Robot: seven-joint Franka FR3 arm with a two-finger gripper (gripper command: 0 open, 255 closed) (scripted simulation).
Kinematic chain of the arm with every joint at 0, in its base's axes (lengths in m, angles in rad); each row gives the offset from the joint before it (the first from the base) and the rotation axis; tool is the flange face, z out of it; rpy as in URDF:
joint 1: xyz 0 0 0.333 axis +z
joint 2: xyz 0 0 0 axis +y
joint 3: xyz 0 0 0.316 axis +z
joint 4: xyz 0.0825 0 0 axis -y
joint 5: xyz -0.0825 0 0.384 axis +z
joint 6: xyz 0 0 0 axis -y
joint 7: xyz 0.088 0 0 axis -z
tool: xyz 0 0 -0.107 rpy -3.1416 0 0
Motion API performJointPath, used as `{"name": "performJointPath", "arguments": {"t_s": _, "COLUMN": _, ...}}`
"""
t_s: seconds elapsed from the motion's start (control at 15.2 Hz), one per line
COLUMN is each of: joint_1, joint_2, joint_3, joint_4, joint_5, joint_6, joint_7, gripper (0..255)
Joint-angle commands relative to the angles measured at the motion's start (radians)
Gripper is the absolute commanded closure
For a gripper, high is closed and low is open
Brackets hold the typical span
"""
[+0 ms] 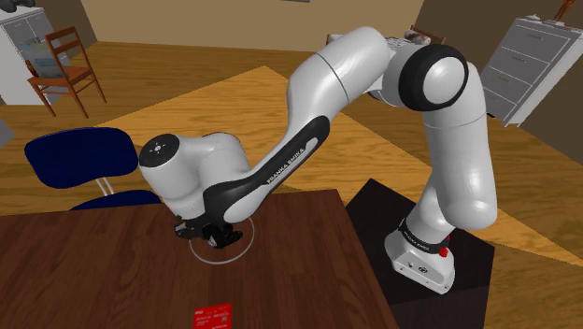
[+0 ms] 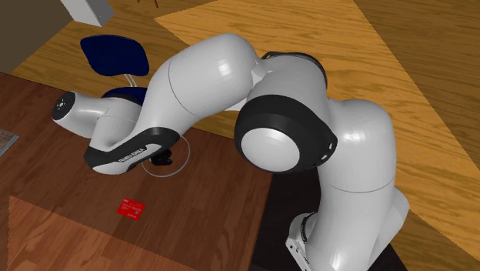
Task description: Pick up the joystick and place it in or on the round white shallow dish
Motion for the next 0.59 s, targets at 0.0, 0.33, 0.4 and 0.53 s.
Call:
{"name": "performJointPath", "arguments": {"t_s": 0.0, "joint_1": 0.001, "joint_2": 0.002, "joint_3": -0.001, "joint_4": 0.001, "joint_5": -0.001, "joint_6": 0.002, "joint_7": 0.001, "gripper": 255}}
{"name": "performJointPath", "arguments": {"t_s": 0.33, "joint_1": 0.001, "joint_2": 0.002, "joint_3": -0.001, "joint_4": 0.001, "joint_5": -0.001, "joint_6": 0.002, "joint_7": 0.001, "gripper": 0}}
{"name": "performJointPath", "arguments": {"t_s": 0.4, "joint_1": 0.001, "joint_2": 0.002, "joint_3": -0.001, "joint_4": 0.001, "joint_5": -0.001, "joint_6": 0.002, "joint_7": 0.001, "gripper": 0}}
{"name": "performJointPath", "arguments": {"t_s": 0.53, "joint_1": 0.001, "joint_2": 0.002, "joint_3": -0.001, "joint_4": 0.001, "joint_5": -0.001, "joint_6": 0.002, "joint_7": 0.001, "gripper": 0}}
